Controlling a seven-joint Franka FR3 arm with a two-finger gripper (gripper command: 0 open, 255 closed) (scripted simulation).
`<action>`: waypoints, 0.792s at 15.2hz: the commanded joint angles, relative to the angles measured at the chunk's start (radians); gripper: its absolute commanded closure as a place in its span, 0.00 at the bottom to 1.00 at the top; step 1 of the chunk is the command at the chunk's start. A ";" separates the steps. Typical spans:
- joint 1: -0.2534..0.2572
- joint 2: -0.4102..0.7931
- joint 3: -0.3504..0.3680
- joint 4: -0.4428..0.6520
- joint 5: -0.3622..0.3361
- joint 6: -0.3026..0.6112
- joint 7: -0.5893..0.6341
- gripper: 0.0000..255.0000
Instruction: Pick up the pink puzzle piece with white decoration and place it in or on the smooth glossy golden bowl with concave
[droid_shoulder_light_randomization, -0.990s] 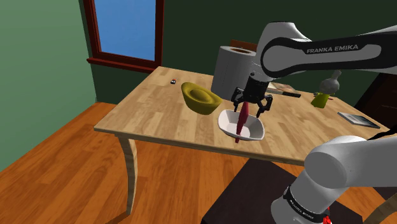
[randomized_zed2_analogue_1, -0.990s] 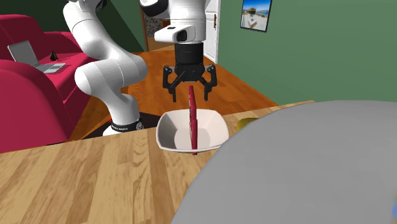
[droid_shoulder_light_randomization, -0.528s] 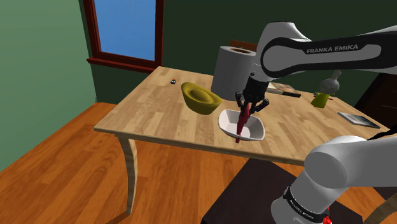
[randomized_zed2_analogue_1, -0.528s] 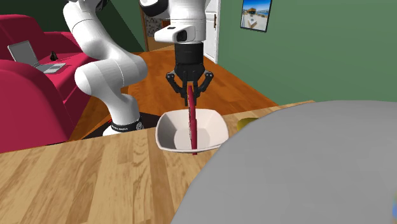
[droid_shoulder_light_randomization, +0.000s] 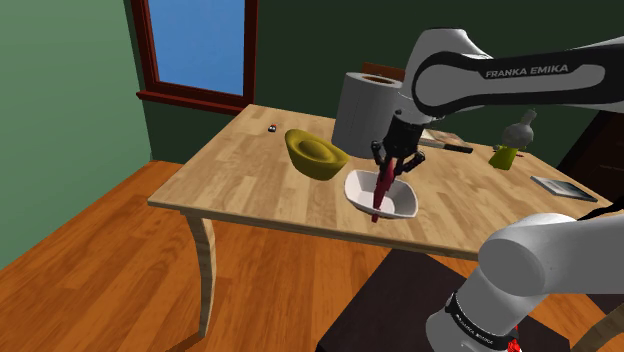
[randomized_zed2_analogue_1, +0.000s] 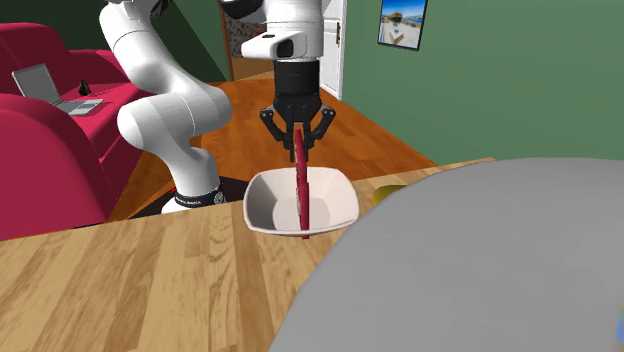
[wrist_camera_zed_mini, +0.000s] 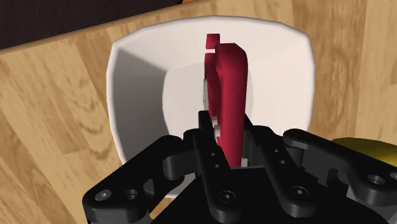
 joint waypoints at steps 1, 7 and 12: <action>-0.001 -0.003 -0.003 0.026 -0.002 -0.028 0.000 1.00; -0.006 -0.006 -0.012 0.104 -0.011 -0.110 -0.002 1.00; -0.010 -0.002 -0.020 0.174 -0.017 -0.175 -0.004 1.00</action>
